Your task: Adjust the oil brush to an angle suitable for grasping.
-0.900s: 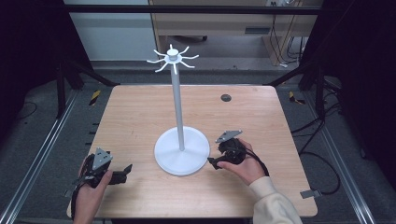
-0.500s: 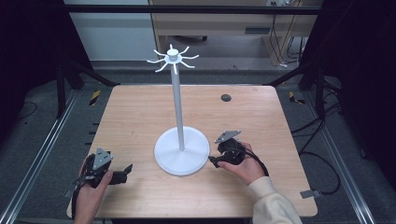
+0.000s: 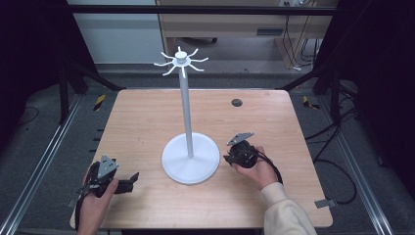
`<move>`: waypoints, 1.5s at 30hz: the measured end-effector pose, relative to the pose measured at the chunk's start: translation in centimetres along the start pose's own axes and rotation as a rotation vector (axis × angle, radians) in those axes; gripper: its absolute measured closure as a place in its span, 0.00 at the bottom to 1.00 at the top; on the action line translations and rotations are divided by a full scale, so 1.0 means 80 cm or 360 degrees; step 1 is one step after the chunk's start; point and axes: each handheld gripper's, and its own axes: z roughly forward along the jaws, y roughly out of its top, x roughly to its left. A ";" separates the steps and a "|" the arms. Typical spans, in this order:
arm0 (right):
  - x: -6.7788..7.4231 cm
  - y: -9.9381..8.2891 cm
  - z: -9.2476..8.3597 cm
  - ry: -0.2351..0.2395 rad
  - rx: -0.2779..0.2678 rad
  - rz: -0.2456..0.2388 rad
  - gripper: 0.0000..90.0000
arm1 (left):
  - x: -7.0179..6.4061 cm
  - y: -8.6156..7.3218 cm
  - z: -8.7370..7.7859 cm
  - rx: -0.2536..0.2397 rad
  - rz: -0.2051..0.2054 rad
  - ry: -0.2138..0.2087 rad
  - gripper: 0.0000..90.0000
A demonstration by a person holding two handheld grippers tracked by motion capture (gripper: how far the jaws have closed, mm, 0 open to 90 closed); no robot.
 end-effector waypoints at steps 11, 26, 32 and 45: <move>-0.034 -0.007 0.002 -0.0130 0.0070 0.0131 1.00 | 0.000 -0.001 -0.001 -0.0002 0.0001 -0.0011 0.03; -0.074 -0.032 -0.002 -0.0268 0.0129 0.0278 1.00 | -0.002 0.001 0.000 0.0002 0.0021 -0.0009 0.02; -0.079 -0.036 0.008 -0.0268 0.0178 0.0288 1.00 | -0.001 0.001 0.001 0.0006 0.0020 -0.0009 0.02; -0.082 -0.039 0.012 -0.0322 0.0223 0.0299 1.00 | -0.002 0.001 0.001 0.0004 0.0022 -0.0012 0.02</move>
